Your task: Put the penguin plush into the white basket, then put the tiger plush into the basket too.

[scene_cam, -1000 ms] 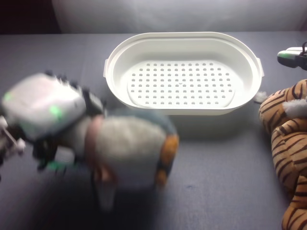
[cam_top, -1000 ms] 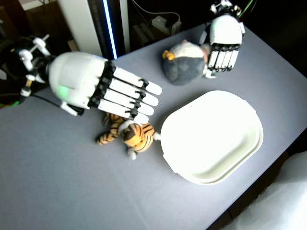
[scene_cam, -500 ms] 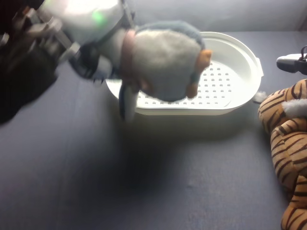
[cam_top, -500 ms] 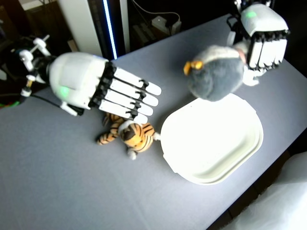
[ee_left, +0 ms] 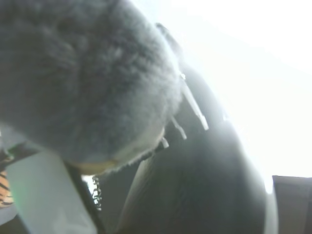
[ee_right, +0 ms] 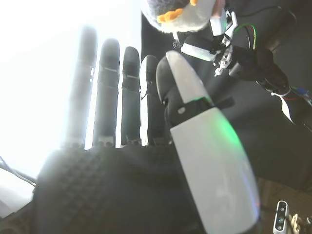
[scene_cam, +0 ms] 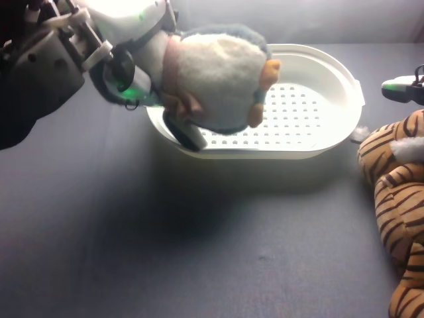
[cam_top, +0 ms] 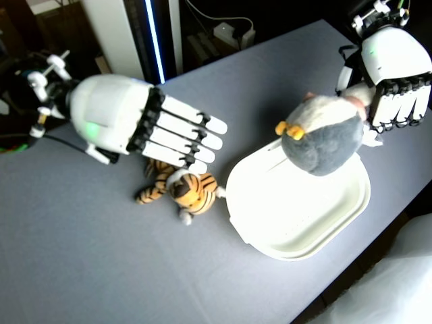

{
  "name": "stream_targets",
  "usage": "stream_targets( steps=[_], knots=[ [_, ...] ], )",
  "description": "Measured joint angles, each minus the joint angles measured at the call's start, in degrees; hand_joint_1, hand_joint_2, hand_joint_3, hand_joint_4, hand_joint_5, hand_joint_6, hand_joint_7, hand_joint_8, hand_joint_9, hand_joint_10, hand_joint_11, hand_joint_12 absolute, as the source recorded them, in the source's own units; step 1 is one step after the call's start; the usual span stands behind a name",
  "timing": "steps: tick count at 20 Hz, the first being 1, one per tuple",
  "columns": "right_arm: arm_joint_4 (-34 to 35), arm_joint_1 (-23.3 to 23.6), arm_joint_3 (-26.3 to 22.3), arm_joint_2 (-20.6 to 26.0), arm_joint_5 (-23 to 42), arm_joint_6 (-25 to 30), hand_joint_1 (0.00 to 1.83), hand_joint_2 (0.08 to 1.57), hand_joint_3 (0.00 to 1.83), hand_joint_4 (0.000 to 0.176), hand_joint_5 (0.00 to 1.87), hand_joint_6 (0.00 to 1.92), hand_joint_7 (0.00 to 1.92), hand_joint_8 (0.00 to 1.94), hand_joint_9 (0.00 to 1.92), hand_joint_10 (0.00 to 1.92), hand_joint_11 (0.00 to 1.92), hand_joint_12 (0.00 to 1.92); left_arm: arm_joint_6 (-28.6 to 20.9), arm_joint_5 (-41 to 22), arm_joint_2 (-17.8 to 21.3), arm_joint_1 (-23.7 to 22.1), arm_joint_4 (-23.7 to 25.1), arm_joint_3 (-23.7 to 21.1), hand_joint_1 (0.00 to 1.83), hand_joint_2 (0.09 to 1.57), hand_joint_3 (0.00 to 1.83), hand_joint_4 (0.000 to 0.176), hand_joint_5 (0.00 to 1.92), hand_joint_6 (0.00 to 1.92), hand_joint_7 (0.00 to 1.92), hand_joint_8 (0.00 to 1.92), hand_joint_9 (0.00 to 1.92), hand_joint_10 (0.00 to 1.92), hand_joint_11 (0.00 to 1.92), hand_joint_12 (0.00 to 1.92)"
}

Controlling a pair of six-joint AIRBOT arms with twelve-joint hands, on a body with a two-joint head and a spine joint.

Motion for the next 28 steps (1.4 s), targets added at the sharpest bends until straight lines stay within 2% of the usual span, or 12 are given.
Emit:
stream_targets(
  steps=[5, 9, 13, 15, 17, 19, 20, 21, 22, 24, 26, 28],
  knots=[
    [0.31, -0.11, 0.00, 0.00, -0.02, 0.22, 1.08, 1.36, 0.00, 0.000, 0.64, 0.00, 0.63, 0.00, 0.61, 0.00, 0.67, 0.12, 0.02, -0.76, 0.92, 1.49, -0.92, -1.29, 1.15, 0.93, 0.00, 0.000, 0.77, 0.00, 0.80, 0.00, 0.69, 0.01, 0.13, 1.12],
    [0.46, -0.39, -0.63, 1.42, 0.50, 0.37, 1.03, 1.35, 0.00, 0.000, 0.60, 0.00, 0.64, 0.00, 0.60, 0.00, 0.58, 0.06, 0.11, -2.43, 1.75, 1.60, -0.20, -2.95, 1.06, 0.89, 0.00, 0.075, 0.47, 0.00, 0.47, 0.00, 0.39, 0.00, 0.00, 0.93],
    [1.44, -0.42, -1.64, 5.14, 3.41, -0.39, 0.90, 1.29, 0.00, 0.000, 0.51, 0.00, 0.43, 0.00, 0.36, 0.00, 0.34, 0.00, -0.09, -5.11, 2.99, 2.19, 1.81, -5.16, 1.04, 0.88, 0.00, 0.085, 0.35, 0.00, 0.32, 0.00, 0.28, 0.00, 0.00, 0.76],
    [1.33, -2.67, -2.99, 6.73, 6.14, -1.38, 0.90, 1.17, 0.00, 0.000, 0.49, 0.00, 0.36, 0.00, 0.34, 0.00, 0.35, 0.01, -0.07, -6.58, 3.61, 2.19, 2.38, -6.01, 0.99, 0.86, 0.00, 0.111, 0.24, 0.00, 0.21, 0.00, 0.20, 0.00, 0.00, 0.61],
    [0.46, -7.02, -4.42, 8.13, 8.74, -1.73, 0.90, 1.13, 0.00, 0.040, 0.41, 0.00, 0.35, 0.00, 0.37, 0.01, 0.37, 0.02, -0.09, -7.82, 3.65, 2.51, 2.75, -6.67, 0.98, 0.85, 0.00, 0.121, 0.19, 0.00, 0.16, 0.00, 0.15, 0.01, 0.00, 0.34],
    [0.17, -11.04, -5.86, 9.40, 9.01, -1.75, 0.91, 1.12, 0.00, 0.045, 0.40, 0.00, 0.36, 0.00, 0.38, 0.01, 0.37, 0.02, -0.11, -8.46, 4.24, 3.15, 4.11, -8.50, 0.98, 0.85, 0.00, 0.122, 0.19, 0.00, 0.15, 0.00, 0.14, 0.01, 0.00, 0.32],
    [0.07, -11.89, -6.14, 9.62, 9.05, -1.77, 0.83, 1.10, 0.00, 0.106, 0.32, 0.00, 0.32, 0.00, 0.42, 0.02, 0.46, 0.06, -0.13, -9.18, 4.39, 3.45, 4.76, -9.16, 0.86, 0.84, 0.00, 0.160, 0.13, 0.00, 0.09, 0.00, 0.11, 0.00, 0.00, 0.32],
    [-0.48, -13.79, -6.67, 10.10, 9.27, -1.64, 0.80, 1.09, 0.00, 0.109, 0.32, 0.00, 0.32, 0.00, 0.41, 0.01, 0.48, 0.06, -0.20, -10.84, 5.03, 4.22, 6.14, -10.80, 0.83, 0.84, 0.00, 0.173, 0.10, 0.00, 0.07, 0.00, 0.09, 0.00, 0.00, 0.28],
    [-1.14, -15.10, -7.08, 10.43, 9.16, -1.42, 0.78, 1.07, 0.00, 0.142, 0.30, 0.00, 0.31, 0.00, 0.40, 0.01, 0.46, 0.05, -0.37, -12.70, 6.01, 5.22, 7.37, -12.55, 0.82, 0.83, 0.00, 0.175, 0.07, 0.00, 0.06, 0.00, 0.10, 0.00, 0.00, 0.39],
    [-2.89, -15.39, -7.37, 10.54, 7.65, -0.98, 0.84, 1.04, 0.00, 0.126, 0.30, 0.00, 0.30, 0.00, 0.42, 0.01, 0.48, 0.06, -1.77, -16.46, 8.37, 7.56, 9.35, -15.65, 0.90, 0.83, 0.00, 0.157, 0.05, 0.01, 0.02, 0.00, 0.08, 0.00, 0.00, 0.50],
    [-3.72, -15.39, -7.37, 10.47, 5.77, -0.92, 0.86, 1.05, 0.00, 0.116, 0.29, 0.00, 0.28, 0.00, 0.44, 0.02, 0.49, 0.07, -4.09, -20.33, 10.49, 9.94, 11.58, -18.01, 0.85, 0.81, 0.00, 0.163, 0.03, 0.00, 0.00, 0.00, 0.04, 0.01, 0.00, 0.07],
    [-3.37, -15.39, -7.15, 9.49, 4.15, -0.92, 0.88, 1.04, 0.00, 0.105, 0.29, 0.00, 0.28, 0.01, 0.42, 0.01, 0.49, 0.08, -9.18, -23.04, 11.15, 11.34, 13.75, -18.58, 0.92, 0.80, 0.00, 0.173, 0.00, 0.00, 0.00, 0.00, 0.00, 0.00, 0.00, 0.00]
  ],
)
